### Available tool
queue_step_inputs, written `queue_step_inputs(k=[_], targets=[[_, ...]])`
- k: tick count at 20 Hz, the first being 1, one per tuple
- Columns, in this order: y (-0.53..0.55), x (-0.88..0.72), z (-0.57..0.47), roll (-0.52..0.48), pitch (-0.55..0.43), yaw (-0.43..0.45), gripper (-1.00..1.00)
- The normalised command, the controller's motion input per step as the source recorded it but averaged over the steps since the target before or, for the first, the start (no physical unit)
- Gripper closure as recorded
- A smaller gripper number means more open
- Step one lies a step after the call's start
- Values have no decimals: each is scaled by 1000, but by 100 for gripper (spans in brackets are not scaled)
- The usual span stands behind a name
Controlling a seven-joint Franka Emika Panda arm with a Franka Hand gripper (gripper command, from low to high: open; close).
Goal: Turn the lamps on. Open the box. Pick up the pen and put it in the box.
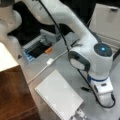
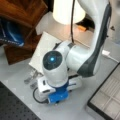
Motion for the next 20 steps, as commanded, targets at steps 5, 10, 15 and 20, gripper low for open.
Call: queue_step_inputs(k=[5, 10, 15, 20], targets=[[45, -115, 12, -92, -21, 4, 100], [71, -145, 11, -127, -56, -10, 100], [128, -191, -31, -141, -46, -18, 100], [152, -193, -65, -147, -29, -24, 100]])
